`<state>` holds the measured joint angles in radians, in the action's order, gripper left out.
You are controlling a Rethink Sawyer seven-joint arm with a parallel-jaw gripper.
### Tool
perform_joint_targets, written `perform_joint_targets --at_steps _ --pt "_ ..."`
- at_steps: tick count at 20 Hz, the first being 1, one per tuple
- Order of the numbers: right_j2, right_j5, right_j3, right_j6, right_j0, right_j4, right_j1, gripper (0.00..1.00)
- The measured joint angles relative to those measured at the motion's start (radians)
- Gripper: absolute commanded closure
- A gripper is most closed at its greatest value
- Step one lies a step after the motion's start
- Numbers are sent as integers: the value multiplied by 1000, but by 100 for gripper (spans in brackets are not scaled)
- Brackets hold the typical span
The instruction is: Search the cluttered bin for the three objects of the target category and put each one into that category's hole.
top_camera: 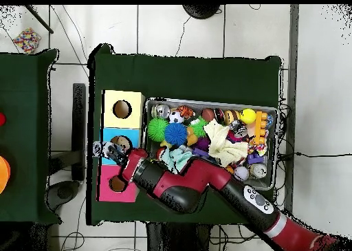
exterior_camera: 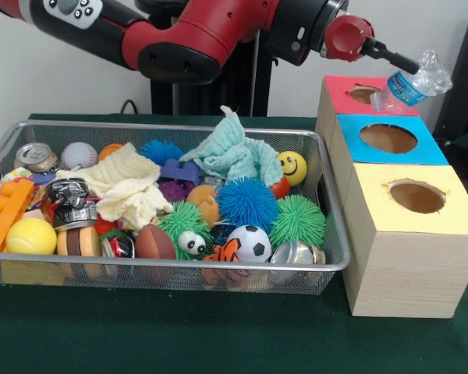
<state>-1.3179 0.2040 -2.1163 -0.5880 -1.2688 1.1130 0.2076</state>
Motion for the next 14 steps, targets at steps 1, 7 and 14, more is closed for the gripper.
perform_joint_targets --at_steps 1,7,14 --pt "0 0 0 16 0 -1 9 100" --pt "0 0 0 29 0 0 10 100" --pt "-2 0 0 29 1 6 -13 100"
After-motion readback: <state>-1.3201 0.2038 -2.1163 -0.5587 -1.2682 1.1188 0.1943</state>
